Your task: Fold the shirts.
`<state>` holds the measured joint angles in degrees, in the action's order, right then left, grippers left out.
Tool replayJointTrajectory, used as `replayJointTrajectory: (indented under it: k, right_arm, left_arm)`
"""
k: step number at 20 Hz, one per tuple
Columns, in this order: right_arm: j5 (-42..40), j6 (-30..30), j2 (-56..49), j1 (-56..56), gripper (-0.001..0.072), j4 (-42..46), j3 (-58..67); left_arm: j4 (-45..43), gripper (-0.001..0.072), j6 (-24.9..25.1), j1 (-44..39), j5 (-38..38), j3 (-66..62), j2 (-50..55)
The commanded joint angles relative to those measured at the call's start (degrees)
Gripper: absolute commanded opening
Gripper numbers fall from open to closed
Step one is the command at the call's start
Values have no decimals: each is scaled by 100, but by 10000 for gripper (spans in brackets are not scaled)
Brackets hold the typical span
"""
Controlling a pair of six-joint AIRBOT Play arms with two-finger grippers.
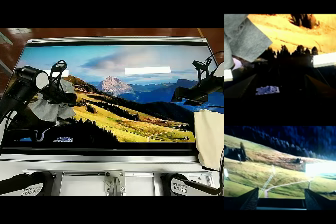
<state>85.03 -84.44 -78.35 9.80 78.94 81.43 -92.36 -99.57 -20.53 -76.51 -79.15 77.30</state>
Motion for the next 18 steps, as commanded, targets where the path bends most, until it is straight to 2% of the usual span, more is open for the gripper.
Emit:
replayJointTrajectory:
  k: [1, 18]
  right_arm:
    - [2, -2, -4, -2, 678, -2, 0]
    - [-50, -2, -4, -2, 678, -188, 0]
  left_arm:
    - [0, 704, 0, 4, 0, 2, 2]
    - [105, 704, -22, 4, 2, 2, 2]
